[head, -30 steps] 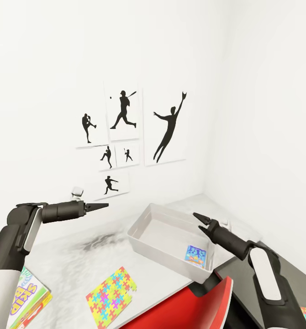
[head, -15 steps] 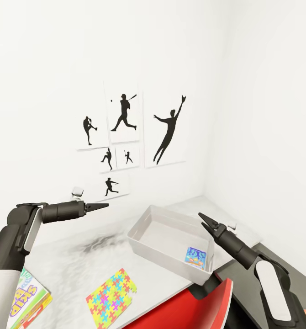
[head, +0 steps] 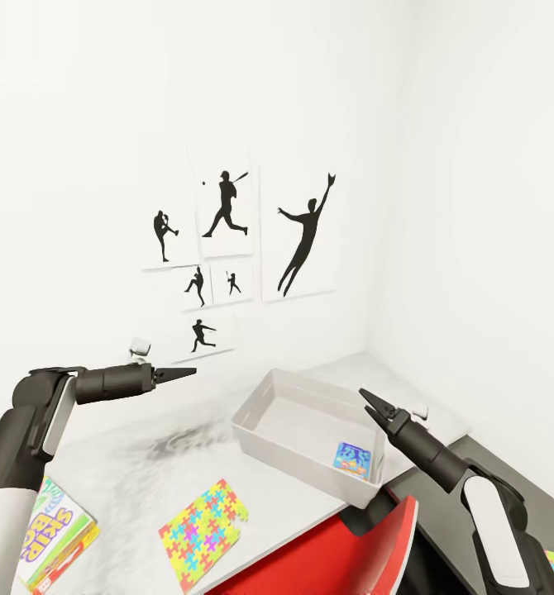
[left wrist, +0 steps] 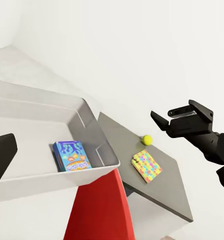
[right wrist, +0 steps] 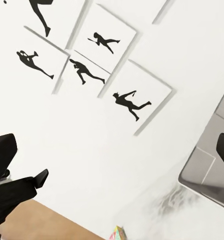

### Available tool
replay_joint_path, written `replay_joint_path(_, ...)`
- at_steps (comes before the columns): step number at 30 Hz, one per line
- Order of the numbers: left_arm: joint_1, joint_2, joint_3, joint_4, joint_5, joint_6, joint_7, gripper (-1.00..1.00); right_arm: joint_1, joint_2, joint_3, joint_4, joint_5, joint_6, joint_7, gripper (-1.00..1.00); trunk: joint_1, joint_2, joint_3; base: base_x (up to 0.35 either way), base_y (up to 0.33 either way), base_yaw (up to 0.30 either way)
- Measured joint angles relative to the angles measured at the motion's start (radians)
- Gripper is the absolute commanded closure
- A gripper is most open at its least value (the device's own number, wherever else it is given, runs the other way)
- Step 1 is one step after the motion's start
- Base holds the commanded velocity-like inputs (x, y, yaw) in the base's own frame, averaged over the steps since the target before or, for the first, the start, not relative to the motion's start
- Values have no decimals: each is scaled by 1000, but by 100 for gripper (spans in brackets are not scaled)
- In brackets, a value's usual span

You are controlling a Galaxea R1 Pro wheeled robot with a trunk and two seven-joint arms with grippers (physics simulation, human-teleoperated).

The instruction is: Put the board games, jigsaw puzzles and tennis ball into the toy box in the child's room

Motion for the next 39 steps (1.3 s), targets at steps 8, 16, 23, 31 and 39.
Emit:
replay_joint_path(8,0,0,0,0,0,0,1,-100,0,0,-1,0,0,-1,-1,-100,0,0,0,-1,0,0)
replay_joint_path(16,0,-1,0,0,0,0,0,-100,0,0,-1,0,-1,-1,-1,-100,0,0,0,-34,0,0)
replay_joint_path(23,1,0,0,0,1,0,-1,-100,1,0,-1,0,-2,-1,-1,-100,0,0,0,-169,0,-4)
replay_joint_path(31,1,-1,0,0,1,1,-1,-100,1,0,-2,1,-3,-1,-1,-100,0,0,0,-201,0,-163)
replay_joint_path(39,1,-1,0,0,1,0,0,-100,0,0,-3,4,-4,-1,0,-100,0,0,0,-206,0,-107)
